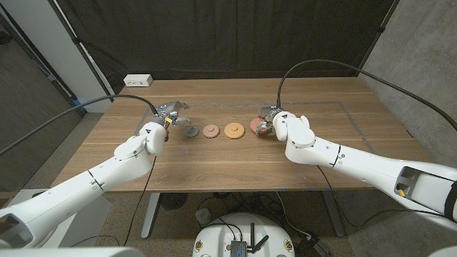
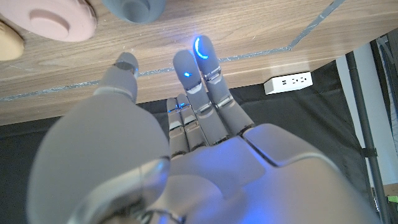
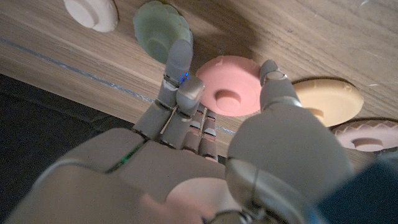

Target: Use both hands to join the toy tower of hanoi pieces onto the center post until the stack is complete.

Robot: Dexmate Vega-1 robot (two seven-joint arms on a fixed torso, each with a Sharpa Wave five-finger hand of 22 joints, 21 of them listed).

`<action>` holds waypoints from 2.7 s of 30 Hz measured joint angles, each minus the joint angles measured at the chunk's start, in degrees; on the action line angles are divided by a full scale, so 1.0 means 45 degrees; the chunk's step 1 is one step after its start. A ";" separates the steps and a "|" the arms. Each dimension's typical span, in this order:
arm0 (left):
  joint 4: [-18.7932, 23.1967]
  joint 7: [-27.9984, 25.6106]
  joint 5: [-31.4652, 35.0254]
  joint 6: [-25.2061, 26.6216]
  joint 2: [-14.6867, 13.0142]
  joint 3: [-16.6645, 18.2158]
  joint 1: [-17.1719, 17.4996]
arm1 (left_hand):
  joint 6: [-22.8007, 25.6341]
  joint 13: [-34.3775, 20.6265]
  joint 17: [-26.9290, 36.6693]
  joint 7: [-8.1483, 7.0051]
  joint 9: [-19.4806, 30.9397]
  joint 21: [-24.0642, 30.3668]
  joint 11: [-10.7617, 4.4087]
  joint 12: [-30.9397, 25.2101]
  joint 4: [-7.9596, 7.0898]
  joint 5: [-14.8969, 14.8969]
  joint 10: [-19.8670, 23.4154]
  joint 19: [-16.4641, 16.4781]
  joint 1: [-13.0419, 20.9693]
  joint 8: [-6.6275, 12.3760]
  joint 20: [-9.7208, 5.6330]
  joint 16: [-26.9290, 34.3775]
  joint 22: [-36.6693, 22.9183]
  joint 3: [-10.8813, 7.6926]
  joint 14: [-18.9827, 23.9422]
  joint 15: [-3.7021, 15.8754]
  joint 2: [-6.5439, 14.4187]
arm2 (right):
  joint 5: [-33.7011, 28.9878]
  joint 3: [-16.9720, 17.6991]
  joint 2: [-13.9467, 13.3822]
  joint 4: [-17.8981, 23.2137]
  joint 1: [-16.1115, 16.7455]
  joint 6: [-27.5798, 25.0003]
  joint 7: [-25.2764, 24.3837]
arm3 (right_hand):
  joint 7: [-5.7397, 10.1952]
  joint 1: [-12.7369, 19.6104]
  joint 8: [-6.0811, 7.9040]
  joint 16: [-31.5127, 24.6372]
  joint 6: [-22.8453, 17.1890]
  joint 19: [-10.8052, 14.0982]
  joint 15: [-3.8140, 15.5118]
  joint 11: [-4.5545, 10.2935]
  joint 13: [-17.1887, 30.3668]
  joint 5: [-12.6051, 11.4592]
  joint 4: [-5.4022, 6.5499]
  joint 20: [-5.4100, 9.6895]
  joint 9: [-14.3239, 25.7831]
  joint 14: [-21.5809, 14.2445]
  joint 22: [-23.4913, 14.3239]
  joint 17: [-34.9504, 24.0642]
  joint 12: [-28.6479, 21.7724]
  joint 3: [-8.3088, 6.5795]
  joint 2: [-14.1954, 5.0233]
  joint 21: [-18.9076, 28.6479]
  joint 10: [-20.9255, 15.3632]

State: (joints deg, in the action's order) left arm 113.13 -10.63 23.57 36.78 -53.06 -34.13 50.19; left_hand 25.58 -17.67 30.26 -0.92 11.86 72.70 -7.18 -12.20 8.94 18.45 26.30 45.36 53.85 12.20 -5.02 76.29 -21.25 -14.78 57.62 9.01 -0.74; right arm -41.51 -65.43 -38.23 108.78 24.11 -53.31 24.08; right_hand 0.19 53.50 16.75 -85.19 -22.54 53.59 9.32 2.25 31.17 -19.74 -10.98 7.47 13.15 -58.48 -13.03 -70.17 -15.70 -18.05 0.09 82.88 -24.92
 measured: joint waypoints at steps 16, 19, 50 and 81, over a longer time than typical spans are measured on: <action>0.0069 -0.0031 -0.0012 -0.0003 -0.0062 0.0068 0.0081 | 0.0070 -0.0059 0.0001 0.0068 0.0000 0.0095 0.0000 0.0075 0.0000 0.0000 0.0000 -0.0049 0.0000 0.0000 -0.0049 -0.0002 0.0118 0.0000 -0.0046 -0.0045 0.0000 | -0.0538 0.0365 -0.0180 0.0717 0.0204 0.0202 0.0534 | -0.0066 0.0066 0.0025 -0.0097 -0.0066 0.0276 0.0115 -0.0065 0.0000 -0.0012 -0.0053 0.0093 0.0011 -0.0205 0.0059 0.0001 0.0001 -0.0053 0.0066 0.0091 -0.0065; 0.0068 -0.0056 -0.0042 -0.0103 -0.0097 0.0091 0.0106 | 0.0070 -0.0030 0.0001 0.0068 0.0000 0.0142 0.0000 0.0075 0.0000 0.0000 0.0000 -0.0049 0.0000 0.0000 -0.0050 -0.0002 0.0151 0.0000 -0.0046 -0.0046 0.0000 | -0.0625 0.0435 -0.0193 0.0815 0.0241 0.0348 0.0635 | -0.0066 0.0066 0.0024 -0.0097 -0.0066 0.0296 0.0115 -0.0065 0.0000 -0.0095 -0.0053 0.0114 0.0010 -0.0205 0.0058 0.0002 0.0002 -0.0053 0.0066 0.0091 -0.0064; -0.0287 -0.0552 -0.0404 -0.0910 -0.0466 0.0672 0.0616 | 0.0071 -0.0031 -0.0061 0.0067 0.0000 0.0376 0.0000 0.0074 0.0000 0.0051 0.0000 -0.0117 -0.0050 0.0000 0.0021 0.0082 0.0354 0.0000 -0.0045 -0.0045 0.0049 | -0.1790 0.1025 0.0504 0.0895 0.0526 0.1798 0.1694 | -0.0063 0.0066 -0.0082 -0.0189 -0.0064 0.0428 0.0252 -0.0061 0.0001 -0.0198 -0.0106 0.0155 0.0000 -0.0480 0.0218 0.0004 0.0140 -0.0107 0.0066 0.0135 -0.0060; -0.0088 -0.0844 -0.0574 -0.1028 -0.0595 0.1004 0.0977 | 0.0071 -0.0031 -0.0058 0.0066 0.0000 0.0564 0.0001 0.0072 0.0000 0.0051 -0.0001 -0.0235 -0.0050 0.0000 0.0039 0.0100 0.0541 0.0000 -0.0115 0.0026 0.0049 | -0.2409 0.1035 0.1614 0.0150 0.0426 0.2607 0.2269 | -0.0062 0.0066 -0.0207 -0.0186 -0.0064 0.0544 0.0297 -0.0133 0.0004 -0.0281 -0.0157 0.0180 0.0010 -0.0613 0.0297 0.0004 0.0290 -0.0158 0.0066 0.0133 -0.0133</action>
State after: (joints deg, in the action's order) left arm 112.74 -14.42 20.99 32.15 -55.74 -29.61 54.59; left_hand 25.90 -17.81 30.00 -0.62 11.86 75.23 -7.18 -11.87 8.94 18.68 26.30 44.30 53.63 12.20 -4.84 76.74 -18.82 -14.78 57.10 9.12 -0.52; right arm -52.35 -60.78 -30.97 109.45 26.03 -41.58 34.29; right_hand -0.09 53.80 15.81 -86.03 -22.83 56.04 10.65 1.65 31.19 -21.01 -11.68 8.28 13.20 -61.24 -11.70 -70.15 -14.40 -18.76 0.38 83.47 -25.52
